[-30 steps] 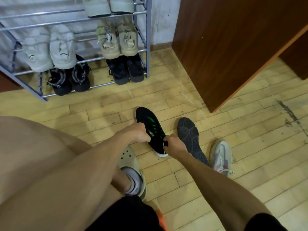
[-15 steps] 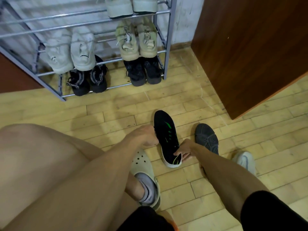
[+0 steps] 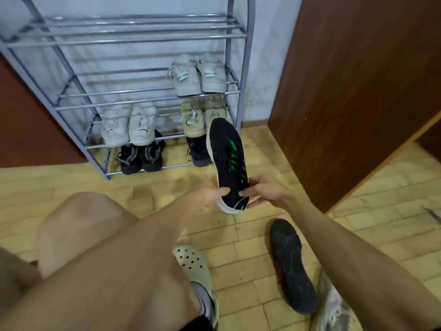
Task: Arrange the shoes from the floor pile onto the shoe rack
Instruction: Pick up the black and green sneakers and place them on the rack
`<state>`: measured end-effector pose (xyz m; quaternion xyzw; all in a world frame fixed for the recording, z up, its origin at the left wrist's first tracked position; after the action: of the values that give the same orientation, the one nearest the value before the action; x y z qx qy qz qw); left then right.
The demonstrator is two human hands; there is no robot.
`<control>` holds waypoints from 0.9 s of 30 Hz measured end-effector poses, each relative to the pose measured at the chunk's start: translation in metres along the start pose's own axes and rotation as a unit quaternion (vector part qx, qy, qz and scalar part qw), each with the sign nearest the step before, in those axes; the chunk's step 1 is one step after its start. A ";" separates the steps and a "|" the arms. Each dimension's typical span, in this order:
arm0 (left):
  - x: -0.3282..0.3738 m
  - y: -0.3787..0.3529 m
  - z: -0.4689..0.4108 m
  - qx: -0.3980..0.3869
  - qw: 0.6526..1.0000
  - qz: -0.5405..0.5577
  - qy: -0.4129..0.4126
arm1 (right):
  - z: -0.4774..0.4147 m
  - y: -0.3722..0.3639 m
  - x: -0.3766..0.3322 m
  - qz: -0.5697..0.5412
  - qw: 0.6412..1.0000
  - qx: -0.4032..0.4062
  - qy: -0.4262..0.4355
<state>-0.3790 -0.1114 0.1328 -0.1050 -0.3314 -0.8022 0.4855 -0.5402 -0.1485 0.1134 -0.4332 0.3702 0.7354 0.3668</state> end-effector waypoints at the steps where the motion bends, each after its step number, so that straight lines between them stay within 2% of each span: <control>1: 0.006 0.012 0.006 0.014 1.000 0.015 -0.011 | 0.000 0.001 -0.023 0.004 1.000 0.000 0.025; 7: 0.042 0.100 0.060 0.045 0.980 0.159 -0.110 | 0.004 -0.006 -0.150 0.037 0.989 0.027 0.137; 11: 0.047 0.166 0.105 0.107 0.961 0.190 -0.172 | 0.006 -0.027 -0.233 0.102 0.978 0.048 0.177; 16: 0.013 0.232 0.138 0.142 0.939 0.259 -0.176 | 0.008 -0.089 -0.313 0.174 0.963 0.017 0.204; 20: -0.040 0.272 0.147 0.146 0.932 0.286 -0.169 | 0.000 -0.151 -0.337 0.184 0.963 -0.007 0.196; 24: -0.116 0.306 0.153 0.179 0.929 0.286 -0.153 | -0.017 -0.213 -0.324 0.205 0.962 -0.021 0.177; 27: -0.189 0.325 0.140 0.206 0.932 0.285 -0.094 | -0.035 -0.257 -0.297 0.213 0.965 -0.034 0.149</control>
<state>-0.0290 0.0112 0.2862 -0.1676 -0.4894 -0.5312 0.6710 -0.2010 -0.1259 0.3129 -0.4613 0.4795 0.7356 0.1271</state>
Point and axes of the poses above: each hand's wrist, its own z-axis away from the middle knuckle, its own y-axis out of the back of the hand, x = y × z, the point moved 7 cm from there along -z, towards the middle knuckle, and after that the axes turned 13 degrees about y, right-handed, at the moved point
